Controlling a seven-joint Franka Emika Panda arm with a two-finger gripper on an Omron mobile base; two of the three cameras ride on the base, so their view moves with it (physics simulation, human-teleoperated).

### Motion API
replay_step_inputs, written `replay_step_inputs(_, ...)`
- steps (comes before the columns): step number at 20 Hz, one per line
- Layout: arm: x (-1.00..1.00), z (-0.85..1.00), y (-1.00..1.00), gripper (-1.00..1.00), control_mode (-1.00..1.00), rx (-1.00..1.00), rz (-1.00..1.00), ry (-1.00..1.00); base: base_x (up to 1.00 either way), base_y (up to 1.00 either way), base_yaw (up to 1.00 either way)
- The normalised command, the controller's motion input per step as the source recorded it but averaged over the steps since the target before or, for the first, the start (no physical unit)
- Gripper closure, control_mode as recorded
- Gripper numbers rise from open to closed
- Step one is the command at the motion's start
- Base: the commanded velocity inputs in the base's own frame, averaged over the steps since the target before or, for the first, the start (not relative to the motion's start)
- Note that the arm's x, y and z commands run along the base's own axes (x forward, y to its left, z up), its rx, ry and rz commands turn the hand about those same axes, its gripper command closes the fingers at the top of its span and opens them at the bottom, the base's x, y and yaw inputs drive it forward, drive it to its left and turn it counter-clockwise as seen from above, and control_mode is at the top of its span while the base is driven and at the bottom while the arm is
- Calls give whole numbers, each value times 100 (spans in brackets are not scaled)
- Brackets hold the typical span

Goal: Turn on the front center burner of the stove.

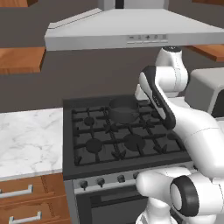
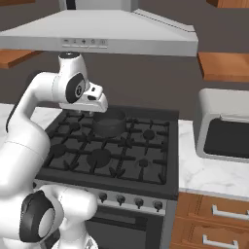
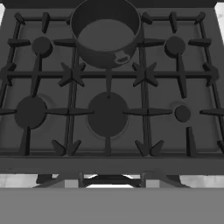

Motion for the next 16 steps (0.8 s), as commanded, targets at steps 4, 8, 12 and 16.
replay_step_inputs(4,-14,0,0,-100,100,0,1,0,-28,7,0)
replay_step_inputs(8,0,0,0,-100,100,0,0,0,-65,38,0)
replay_step_inputs(12,0,0,0,-100,100,0,0,0,-37,39,0)
replay_step_inputs(16,0,0,0,-100,100,0,0,0,0,61,0)
